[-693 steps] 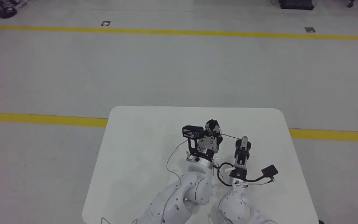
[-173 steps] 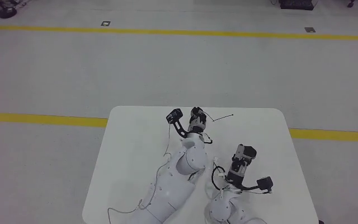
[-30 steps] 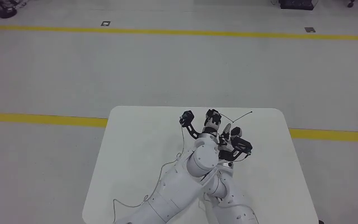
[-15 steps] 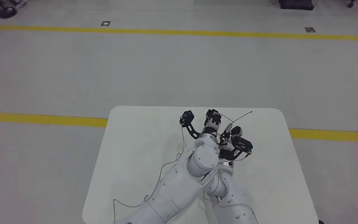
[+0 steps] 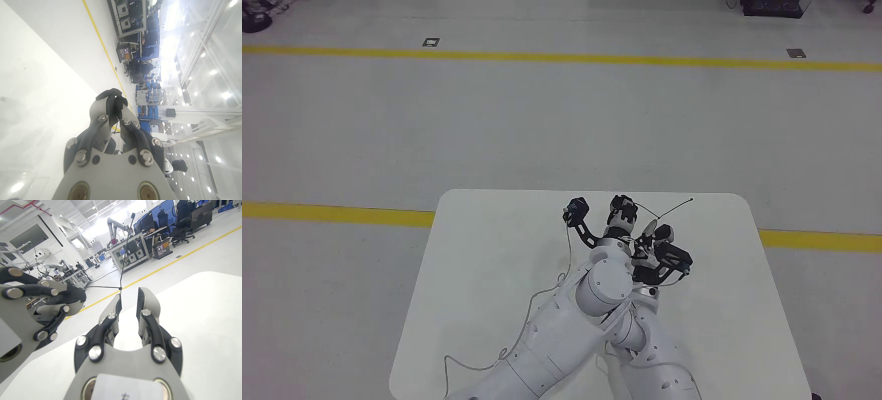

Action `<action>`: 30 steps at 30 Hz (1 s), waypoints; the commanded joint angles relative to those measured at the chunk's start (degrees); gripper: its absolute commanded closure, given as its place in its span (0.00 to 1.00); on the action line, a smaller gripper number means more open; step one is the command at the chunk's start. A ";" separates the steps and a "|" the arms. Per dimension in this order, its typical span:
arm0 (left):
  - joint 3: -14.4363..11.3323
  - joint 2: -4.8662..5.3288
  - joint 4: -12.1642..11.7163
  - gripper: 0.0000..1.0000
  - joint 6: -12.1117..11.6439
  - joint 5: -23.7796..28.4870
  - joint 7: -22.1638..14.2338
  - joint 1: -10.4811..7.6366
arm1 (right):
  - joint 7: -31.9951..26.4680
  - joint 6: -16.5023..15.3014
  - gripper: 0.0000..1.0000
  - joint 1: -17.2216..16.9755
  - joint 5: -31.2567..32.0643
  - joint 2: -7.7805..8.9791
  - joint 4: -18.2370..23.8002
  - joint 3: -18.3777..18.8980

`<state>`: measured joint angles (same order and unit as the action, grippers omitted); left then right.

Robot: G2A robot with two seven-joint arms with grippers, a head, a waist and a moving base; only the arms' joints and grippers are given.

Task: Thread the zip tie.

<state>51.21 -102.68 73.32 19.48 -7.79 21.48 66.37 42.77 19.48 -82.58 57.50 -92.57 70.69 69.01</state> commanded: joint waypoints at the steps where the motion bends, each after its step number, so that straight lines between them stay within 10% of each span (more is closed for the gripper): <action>1: 0.00 0.00 0.00 1.00 0.00 0.00 0.00 0.00 | 0.02 -0.01 0.82 0.06 0.10 -0.05 -0.12 0.02; 30: 1.97 0.41 0.68 1.00 0.00 -2.43 -0.62 0.88 | 0.06 0.00 0.81 0.27 1.61 -1.13 -0.49 0.29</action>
<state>53.11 -102.22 74.18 19.48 -10.28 20.66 67.30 42.87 19.48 -82.39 59.10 -93.66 70.31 69.25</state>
